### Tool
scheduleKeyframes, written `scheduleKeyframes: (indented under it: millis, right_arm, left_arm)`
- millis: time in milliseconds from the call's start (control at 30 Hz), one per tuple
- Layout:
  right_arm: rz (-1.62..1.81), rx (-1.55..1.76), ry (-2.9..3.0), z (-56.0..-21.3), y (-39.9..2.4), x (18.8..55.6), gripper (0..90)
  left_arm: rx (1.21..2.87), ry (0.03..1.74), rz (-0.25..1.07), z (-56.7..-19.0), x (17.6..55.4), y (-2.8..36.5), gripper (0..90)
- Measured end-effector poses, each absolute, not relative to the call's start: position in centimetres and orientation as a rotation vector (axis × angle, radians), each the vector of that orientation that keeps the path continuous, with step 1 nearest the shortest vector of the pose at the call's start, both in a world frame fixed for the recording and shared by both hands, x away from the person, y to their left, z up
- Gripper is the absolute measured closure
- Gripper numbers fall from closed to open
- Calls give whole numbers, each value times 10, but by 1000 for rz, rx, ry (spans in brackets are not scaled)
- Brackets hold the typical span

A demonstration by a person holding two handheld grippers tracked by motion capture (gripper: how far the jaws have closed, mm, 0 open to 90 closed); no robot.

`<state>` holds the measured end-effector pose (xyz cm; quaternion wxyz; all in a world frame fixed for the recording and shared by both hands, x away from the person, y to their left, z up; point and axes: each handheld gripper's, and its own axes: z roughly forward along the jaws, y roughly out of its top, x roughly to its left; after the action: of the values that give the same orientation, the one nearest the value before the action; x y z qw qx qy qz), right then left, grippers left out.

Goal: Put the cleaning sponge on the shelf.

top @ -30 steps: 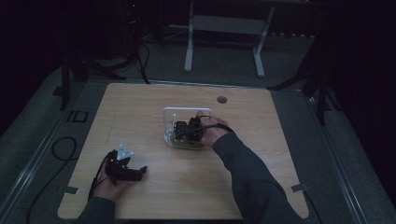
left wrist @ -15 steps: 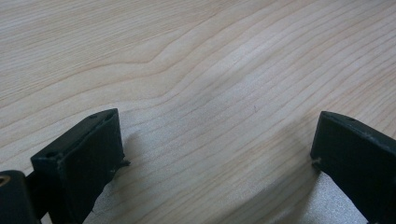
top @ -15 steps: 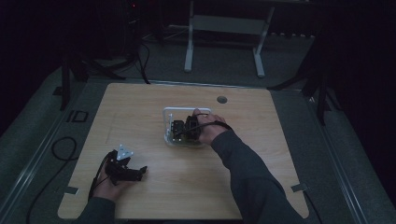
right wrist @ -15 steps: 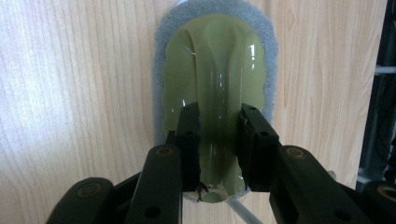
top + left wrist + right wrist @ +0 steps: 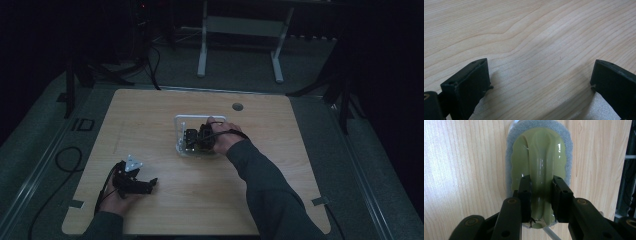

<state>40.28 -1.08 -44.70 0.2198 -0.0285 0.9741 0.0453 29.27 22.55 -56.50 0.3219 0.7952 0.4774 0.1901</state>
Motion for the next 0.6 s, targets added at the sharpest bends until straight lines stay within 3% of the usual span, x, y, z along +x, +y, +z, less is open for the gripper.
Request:
scheduleKeyframes:
  millis: [600]
  right_arm:
    - [132,-88,2688,-453,-7,405,717]
  left_arm:
    - [2087,1255,498,-565,293,225,23]
